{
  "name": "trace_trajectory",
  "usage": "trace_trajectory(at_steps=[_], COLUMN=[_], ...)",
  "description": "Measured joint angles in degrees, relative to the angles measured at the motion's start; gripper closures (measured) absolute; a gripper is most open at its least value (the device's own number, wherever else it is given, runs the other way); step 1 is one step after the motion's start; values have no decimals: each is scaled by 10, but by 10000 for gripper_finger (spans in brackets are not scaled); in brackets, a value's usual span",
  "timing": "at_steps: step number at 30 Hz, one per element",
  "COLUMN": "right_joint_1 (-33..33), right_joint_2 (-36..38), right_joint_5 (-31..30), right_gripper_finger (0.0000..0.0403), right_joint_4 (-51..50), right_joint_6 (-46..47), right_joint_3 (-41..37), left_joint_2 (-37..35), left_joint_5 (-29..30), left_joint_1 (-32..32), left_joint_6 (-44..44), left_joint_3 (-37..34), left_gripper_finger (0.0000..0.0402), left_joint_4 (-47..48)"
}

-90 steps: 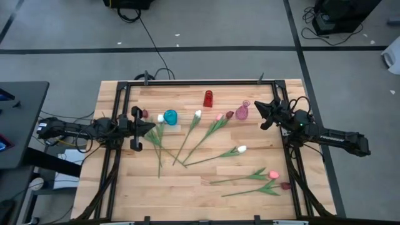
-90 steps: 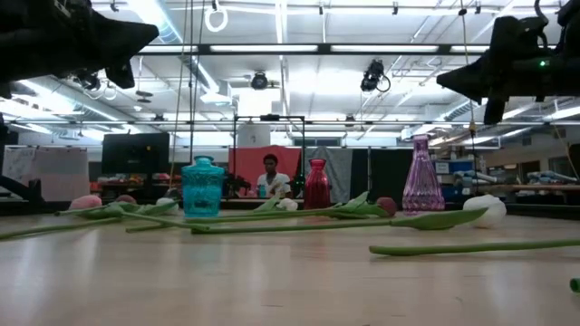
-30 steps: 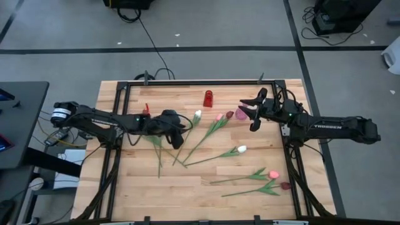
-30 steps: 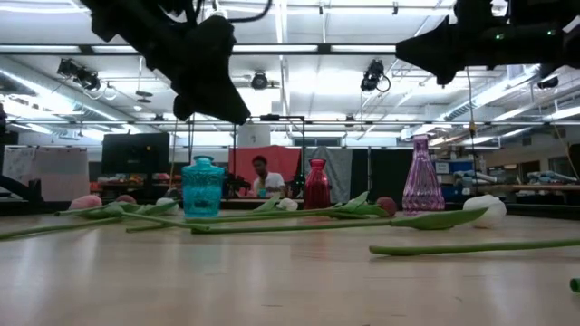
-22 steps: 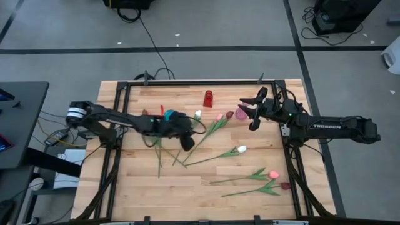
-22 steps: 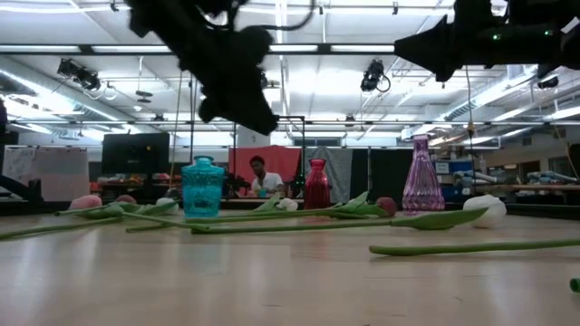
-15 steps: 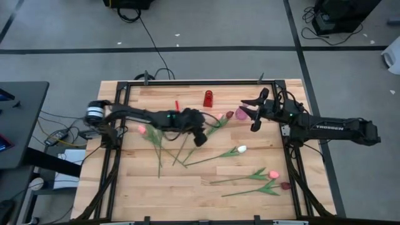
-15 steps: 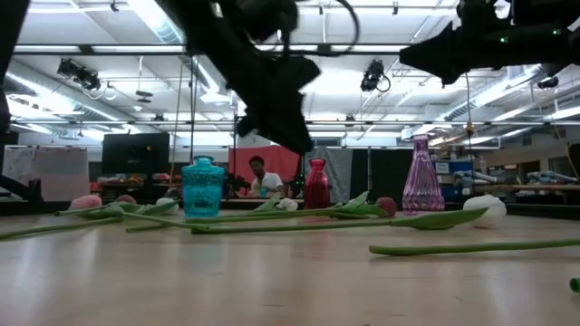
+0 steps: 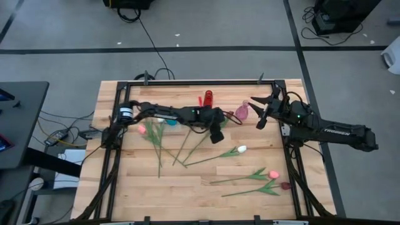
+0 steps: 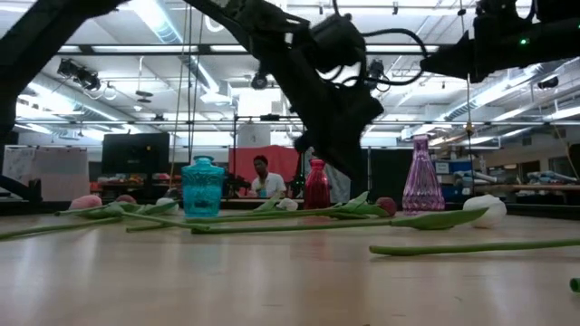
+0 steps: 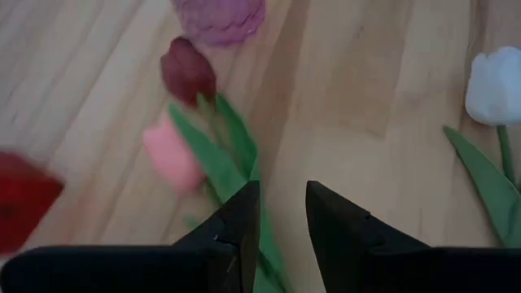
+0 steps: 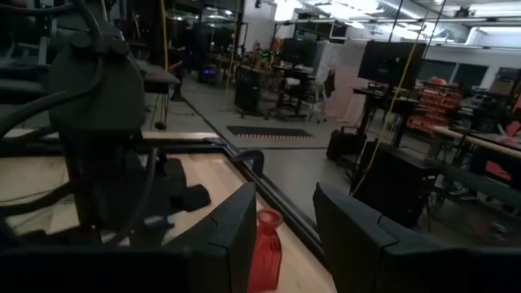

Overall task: Sort flowers into vase by color
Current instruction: Put the right white tulip into the pink vase

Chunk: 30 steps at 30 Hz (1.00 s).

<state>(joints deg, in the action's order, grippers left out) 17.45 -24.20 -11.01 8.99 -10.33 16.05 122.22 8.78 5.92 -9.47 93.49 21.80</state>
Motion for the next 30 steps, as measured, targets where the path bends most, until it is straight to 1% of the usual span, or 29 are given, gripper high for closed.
trace_trajectory(at_steps=[2,3,5,8,10,12,16,17,20,22,25,30], right_joint_1=[0,0,0,0,0,0,0,0,0,0,0,0], right_joint_2=[-1,-2,-4,-6,-7,-7,-8,-9,-11,-12,-14,-16], right_joint_5=[0,1,1,1,1,1,-1,-3,-4,-4,-4,-4], right_gripper_finger=[265,265,265,265,265,265,265,265,265,265,265,265], right_joint_4=[-1,-1,-5,-14,-16,-16,-16,-16,-17,-18,-18,-18], right_joint_6=[0,0,1,2,6,14,28,29,33,33,42,42], right_joint_3=[0,0,0,0,0,0,0,0,0,0,0,0], left_joint_2=[16,22,24,23,23,24,34,34,33,33,40,50], left_joint_5=[-5,-18,-74,-175,-206,-203,-172,-161,-98,-72,-60,-55], left_joint_1=[2,3,3,-5,-21,-41,-80,-89,-112,-122,-129,-131], left_joint_6=[2,2,6,41,51,53,49,45,27,12,-14,-40], left_joint_3=[18,24,26,27,27,27,26,26,28,28,28,27], left_gripper_finger=[294,294,294,294,294,294,294,294,294,294,294,294], left_joint_4=[0,2,9,16,34,52,61,61,53,54,39,41])
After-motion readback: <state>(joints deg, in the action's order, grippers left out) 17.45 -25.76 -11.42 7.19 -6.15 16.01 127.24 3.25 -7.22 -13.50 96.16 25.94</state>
